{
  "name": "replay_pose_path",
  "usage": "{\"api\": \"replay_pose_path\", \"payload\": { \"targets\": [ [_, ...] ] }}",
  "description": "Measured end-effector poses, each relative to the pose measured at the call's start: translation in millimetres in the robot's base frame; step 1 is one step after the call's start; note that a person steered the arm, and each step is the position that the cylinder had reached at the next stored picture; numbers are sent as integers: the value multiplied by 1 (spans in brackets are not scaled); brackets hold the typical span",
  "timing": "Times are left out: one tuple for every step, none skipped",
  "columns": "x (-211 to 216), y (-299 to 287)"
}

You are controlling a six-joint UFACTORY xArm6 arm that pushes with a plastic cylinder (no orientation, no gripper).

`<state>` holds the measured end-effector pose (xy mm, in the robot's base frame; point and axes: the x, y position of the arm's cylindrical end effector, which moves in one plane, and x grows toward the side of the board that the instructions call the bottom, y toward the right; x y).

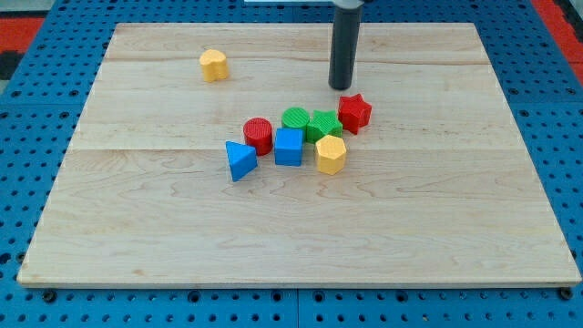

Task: Move the red star diagonally right to yellow hexagon

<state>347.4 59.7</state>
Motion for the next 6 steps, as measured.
{"api": "replay_pose_path", "payload": {
  "targets": [
    [29,24],
    [61,42],
    [99,42],
    [144,30],
    [154,87],
    [149,132]
  ]
}}
